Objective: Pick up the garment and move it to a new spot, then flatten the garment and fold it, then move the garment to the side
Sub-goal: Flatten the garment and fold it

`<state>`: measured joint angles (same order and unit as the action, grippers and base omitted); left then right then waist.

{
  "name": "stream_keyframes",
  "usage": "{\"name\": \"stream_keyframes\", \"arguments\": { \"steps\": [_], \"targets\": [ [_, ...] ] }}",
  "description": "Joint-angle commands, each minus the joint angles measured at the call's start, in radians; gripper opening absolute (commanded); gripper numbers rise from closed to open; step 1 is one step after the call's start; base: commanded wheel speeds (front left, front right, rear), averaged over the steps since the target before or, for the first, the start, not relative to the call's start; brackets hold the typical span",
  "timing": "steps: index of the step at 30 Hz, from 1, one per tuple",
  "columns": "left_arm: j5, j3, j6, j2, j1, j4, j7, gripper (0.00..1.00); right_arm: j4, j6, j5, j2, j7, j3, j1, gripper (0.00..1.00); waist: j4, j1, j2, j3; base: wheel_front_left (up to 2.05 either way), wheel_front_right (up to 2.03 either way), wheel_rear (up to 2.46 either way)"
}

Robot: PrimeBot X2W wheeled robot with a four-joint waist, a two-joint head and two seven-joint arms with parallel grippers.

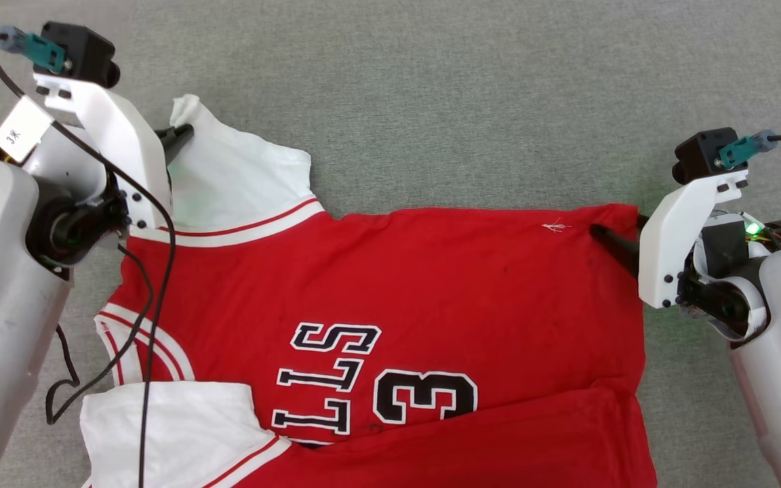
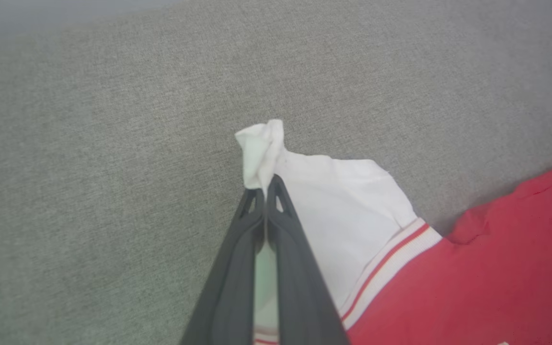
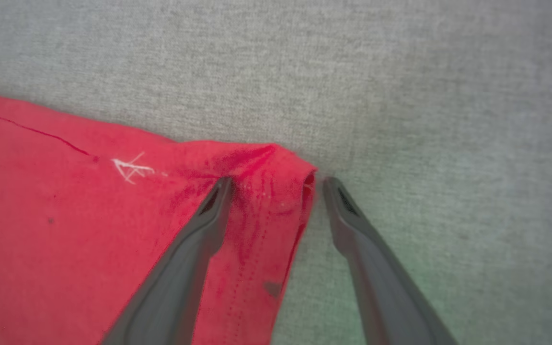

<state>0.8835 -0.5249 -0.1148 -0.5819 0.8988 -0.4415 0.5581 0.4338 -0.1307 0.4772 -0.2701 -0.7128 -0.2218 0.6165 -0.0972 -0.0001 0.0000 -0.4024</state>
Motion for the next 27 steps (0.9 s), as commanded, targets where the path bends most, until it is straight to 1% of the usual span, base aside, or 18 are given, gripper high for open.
{"name": "stream_keyframes", "arguments": {
  "steps": [1,2,5,7,12,15,17,22,27],
  "targets": [
    [0.003,-0.003,-0.004,0.005,-0.015,0.002,-0.009,0.0,0.044,0.0,0.015,0.015,-0.037,-0.026,-0.031,0.11,0.006,0.0001,0.0,-0.001,0.0,0.0,0.0],
    [0.006,-0.003,-0.004,0.005,-0.017,0.001,-0.014,0.0,0.059,0.0,0.016,0.015,-0.058,-0.031,-0.034,0.0,0.009,0.0001,0.0,-0.001,0.0,0.0,0.0],
    [0.007,-0.003,-0.007,0.003,-0.025,0.0,-0.031,0.0,0.068,0.0,0.026,0.007,-0.07,-0.031,-0.03,0.0,0.014,0.0001,0.0,0.003,0.0,0.0,0.0],
    [0.006,0.001,-0.007,-0.001,-0.031,-0.001,-0.052,0.0,0.049,0.0,0.031,-0.003,-0.048,-0.018,-0.014,0.0,0.017,0.0001,0.0,0.01,0.0,0.0,0.0],
    [-0.001,0.014,-0.008,-0.011,-0.057,0.01,-0.116,0.0,-0.041,0.001,0.029,-0.027,0.013,0.034,-0.001,0.0,0.025,0.0001,0.0,0.052,0.0,0.0,0.0],
    [0.004,0.028,-0.004,-0.021,-0.095,0.028,-0.159,0.0,-0.094,0.001,-0.012,-0.041,0.043,0.067,-0.036,0.0,0.031,0.0001,0.0,0.087,0.0,0.0,0.0],
    [0.006,0.034,0.002,-0.025,-0.135,0.047,-0.19,0.0,-0.124,0.001,-0.024,-0.028,0.052,0.084,-0.074,0.0,0.036,0.0001,0.0,0.113,0.0,0.0,0.0],
    [0.02,0.058,0.037,-0.044,-0.269,0.123,-0.263,0.0,-0.184,0.001,-0.045,-0.008,0.052,0.128,-0.186,0.0,0.048,0.0001,0.0,0.165,0.0,0.0,0.0],
    [0.045,0.081,0.086,-0.063,-0.432,0.213,-0.32,0.0,-0.222,0.001,-0.055,0.013,0.075,0.16,-0.298,0.0,0.059,0.0001,0.0,0.21,0.0,0.0,0.0]
  ]
}}
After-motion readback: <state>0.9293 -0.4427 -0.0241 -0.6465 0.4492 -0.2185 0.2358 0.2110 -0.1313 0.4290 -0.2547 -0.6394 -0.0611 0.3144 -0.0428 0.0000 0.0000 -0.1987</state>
